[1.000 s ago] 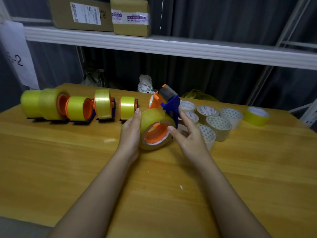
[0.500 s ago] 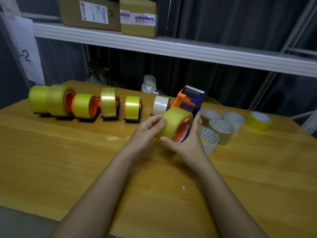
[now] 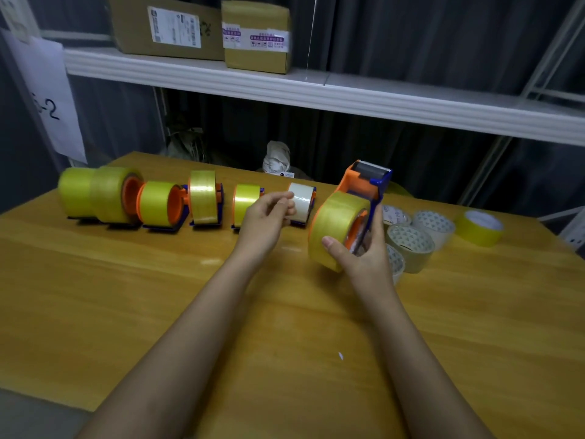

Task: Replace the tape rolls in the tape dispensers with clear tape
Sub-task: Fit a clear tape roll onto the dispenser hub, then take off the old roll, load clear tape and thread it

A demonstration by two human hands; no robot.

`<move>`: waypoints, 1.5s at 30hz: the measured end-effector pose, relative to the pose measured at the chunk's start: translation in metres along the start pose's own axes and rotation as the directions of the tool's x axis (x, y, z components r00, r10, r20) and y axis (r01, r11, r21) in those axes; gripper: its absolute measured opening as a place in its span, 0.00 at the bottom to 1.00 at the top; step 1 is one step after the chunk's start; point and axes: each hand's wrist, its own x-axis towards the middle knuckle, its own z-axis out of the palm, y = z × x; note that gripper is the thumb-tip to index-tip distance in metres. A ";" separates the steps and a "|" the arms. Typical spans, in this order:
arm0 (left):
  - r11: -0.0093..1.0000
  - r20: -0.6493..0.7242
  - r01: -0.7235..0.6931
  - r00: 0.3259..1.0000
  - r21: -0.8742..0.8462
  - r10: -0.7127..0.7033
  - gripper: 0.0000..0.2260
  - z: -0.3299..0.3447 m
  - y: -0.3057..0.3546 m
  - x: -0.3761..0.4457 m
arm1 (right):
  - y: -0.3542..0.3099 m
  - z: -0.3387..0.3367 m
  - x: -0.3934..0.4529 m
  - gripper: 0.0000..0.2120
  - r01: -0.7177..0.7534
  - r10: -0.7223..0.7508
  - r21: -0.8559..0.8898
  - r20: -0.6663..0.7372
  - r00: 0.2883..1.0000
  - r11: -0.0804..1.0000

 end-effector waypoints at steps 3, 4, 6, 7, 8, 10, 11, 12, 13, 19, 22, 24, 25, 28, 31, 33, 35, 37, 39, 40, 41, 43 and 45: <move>0.960 -0.023 -0.033 0.999 0.280 0.041 0.16 0.008 -0.009 0.026 | -0.002 -0.003 0.008 0.62 -0.036 0.037 0.065 -0.008 0.999 0.997; 0.937 -0.009 -0.023 1.000 0.349 0.028 0.20 0.014 -0.011 0.035 | -0.003 -0.005 0.013 0.61 -0.044 0.046 0.085 -0.015 0.999 0.995; 0.890 -0.004 0.024 1.000 0.455 -0.024 0.26 0.023 -0.015 0.047 | -0.004 -0.007 0.019 0.58 -0.046 0.048 0.115 -0.017 0.999 0.992; 0.867 -0.009 0.050 0.999 0.496 -0.052 0.28 0.026 -0.019 0.054 | -0.006 -0.008 0.021 0.57 -0.049 0.051 0.127 -0.015 0.999 0.991; 0.844 -0.013 0.075 0.997 0.531 -0.081 0.29 0.031 -0.021 0.061 | -0.006 -0.010 0.024 0.55 -0.052 0.055 0.145 -0.014 0.998 0.988; 0.821 -0.027 0.128 0.990 0.556 -0.136 0.29 0.038 -0.027 0.073 | -0.008 -0.015 0.030 0.49 -0.051 0.053 0.189 -0.006 0.999 0.981; 0.822 -0.036 0.156 0.986 0.548 -0.163 0.29 0.041 -0.029 0.077 | -0.008 -0.017 0.032 0.48 -0.055 0.055 0.196 0.004 0.998 0.979; 0.824 -0.045 0.190 0.979 0.533 -0.197 0.28 0.045 -0.030 0.081 | -0.008 -0.020 0.034 0.48 -0.059 0.057 0.190 0.015 0.998 0.980; 0.827 -0.057 0.221 0.973 0.516 -0.225 0.27 0.047 -0.030 0.083 | -0.006 -0.022 0.036 0.48 -0.063 0.060 0.171 0.024 0.998 0.983; 0.873 -0.076 0.299 0.953 0.385 -0.292 0.21 0.054 -0.034 0.096 | -0.001 -0.030 0.045 0.44 -0.058 0.053 0.133 0.040 0.998 0.989; 0.902 -0.060 0.274 0.961 0.333 -0.270 0.21 0.053 -0.031 0.091 | -0.002 -0.029 0.050 0.41 -0.079 0.075 0.126 0.039 0.996 0.989; 0.933 -0.050 0.218 0.976 0.287 -0.213 0.20 0.049 -0.026 0.088 | -0.005 -0.029 0.054 0.37 -0.109 0.104 0.122 0.047 0.993 0.986; 0.948 -0.042 0.175 0.984 0.266 -0.170 0.18 0.047 -0.023 0.086 | -0.008 -0.029 0.056 0.32 -0.121 0.116 0.132 0.048 0.992 0.984; 0.978 -0.043 0.063 0.998 0.197 -0.056 0.15 0.037 -0.004 0.081 | -0.012 -0.026 0.063 0.22 -0.167 0.161 0.185 0.051 0.986 0.968; 0.987 -0.079 -0.060 0.994 0.148 0.073 0.11 0.024 0.019 0.077 | -0.016 -0.013 0.071 0.36 -0.247 0.235 0.214 0.081 0.969 0.945; 0.984 -0.116 -0.120 0.984 0.131 0.136 0.08 0.013 0.030 0.077 | -0.018 -0.001 0.076 0.46 -0.292 0.281 0.215 0.082 0.956 0.932; 0.978 -0.145 -0.175 0.971 0.112 0.190 0.05 0.003 0.038 0.076 | -0.019 0.011 0.083 0.41 -0.317 0.302 0.221 0.102 0.948 0.922; 0.972 -0.150 -0.218 0.962 0.083 0.229 0.04 -0.006 0.046 0.072 | -0.018 0.023 0.090 0.33 -0.345 0.321 0.246 0.134 0.938 0.906; 0.962 -0.143 -0.257 0.953 0.093 0.269 0.05 -0.018 0.053 0.067 | -0.018 0.038 0.094 0.34 -0.383 0.355 0.215 0.158 0.921 0.899; 0.957 -0.143 -0.273 0.948 0.099 0.286 0.05 -0.023 0.056 0.067 | -0.017 0.044 0.096 0.36 -0.400 0.371 0.184 0.169 0.913 0.898; 0.954 -0.148 -0.285 0.944 0.094 0.296 0.05 -0.027 0.060 0.065 | -0.016 0.049 0.097 0.36 -0.411 0.383 0.153 0.180 0.906 0.899; 0.952 -0.160 -0.298 0.938 0.075 0.307 0.04 -0.036 0.063 0.062 | -0.017 0.060 0.097 0.36 -0.424 0.397 0.107 0.207 0.894 0.899; 0.950 -0.166 -0.304 0.935 0.076 0.313 0.05 -0.043 0.063 0.059 | -0.017 0.068 0.097 0.38 -0.435 0.413 0.061 0.220 0.884 0.898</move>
